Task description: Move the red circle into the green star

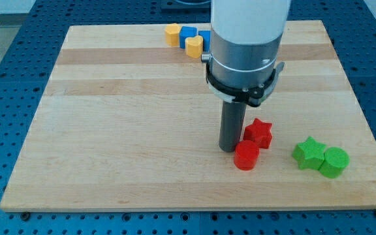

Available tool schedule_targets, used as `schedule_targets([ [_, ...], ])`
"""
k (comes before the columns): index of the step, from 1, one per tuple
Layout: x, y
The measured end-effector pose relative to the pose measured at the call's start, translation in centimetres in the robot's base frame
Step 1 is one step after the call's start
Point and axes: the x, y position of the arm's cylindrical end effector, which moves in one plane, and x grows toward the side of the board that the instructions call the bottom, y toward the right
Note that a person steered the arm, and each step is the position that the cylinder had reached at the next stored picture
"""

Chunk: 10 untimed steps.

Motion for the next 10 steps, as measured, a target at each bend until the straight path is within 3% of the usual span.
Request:
schedule_targets([
  [4,5.8,-1.6],
  [10,3.6,5.3],
])
